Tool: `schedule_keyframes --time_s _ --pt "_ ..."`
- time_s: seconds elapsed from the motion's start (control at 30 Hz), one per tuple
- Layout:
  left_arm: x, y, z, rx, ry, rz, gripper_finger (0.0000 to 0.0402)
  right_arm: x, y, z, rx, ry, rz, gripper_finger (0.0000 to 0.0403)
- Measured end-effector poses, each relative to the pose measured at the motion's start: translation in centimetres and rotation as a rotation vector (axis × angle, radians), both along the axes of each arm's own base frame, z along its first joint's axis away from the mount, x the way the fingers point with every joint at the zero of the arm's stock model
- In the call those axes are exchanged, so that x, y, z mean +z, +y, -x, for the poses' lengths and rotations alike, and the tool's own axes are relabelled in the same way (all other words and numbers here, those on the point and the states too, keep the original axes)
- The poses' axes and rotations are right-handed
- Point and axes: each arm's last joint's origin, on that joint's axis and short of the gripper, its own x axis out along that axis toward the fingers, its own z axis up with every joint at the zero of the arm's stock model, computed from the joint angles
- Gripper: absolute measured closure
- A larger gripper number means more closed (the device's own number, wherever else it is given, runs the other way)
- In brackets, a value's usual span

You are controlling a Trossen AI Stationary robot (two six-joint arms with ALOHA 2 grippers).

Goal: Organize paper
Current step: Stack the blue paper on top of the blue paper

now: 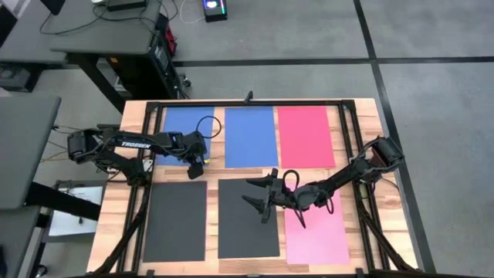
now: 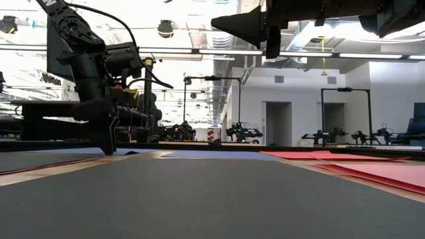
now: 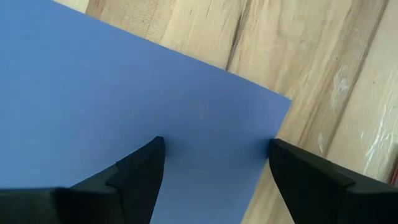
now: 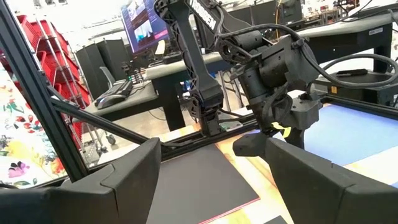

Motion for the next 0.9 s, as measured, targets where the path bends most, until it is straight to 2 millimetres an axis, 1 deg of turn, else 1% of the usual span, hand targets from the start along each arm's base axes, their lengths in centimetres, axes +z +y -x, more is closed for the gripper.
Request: schedule_keyframes --time_s 0.53,0.67,0.9 --pt "-0.02 -0.05 0.0 0.021 -0.005 0.02 0.0137 0.01 -0.06 -0.02 -0.001 -0.003 -0.008 0.0124" --pt "-0.02 -0.06 0.01 0.027 -0.005 0.025 0.0137 0.07 -0.07 -0.02 0.0 -0.015 -0.033 0.0124" --pt "-0.02 -0.12 -0.02 0.037 -0.014 0.048 0.0152 0.33 -0.05 0.01 0.011 -0.039 -0.038 0.0124"
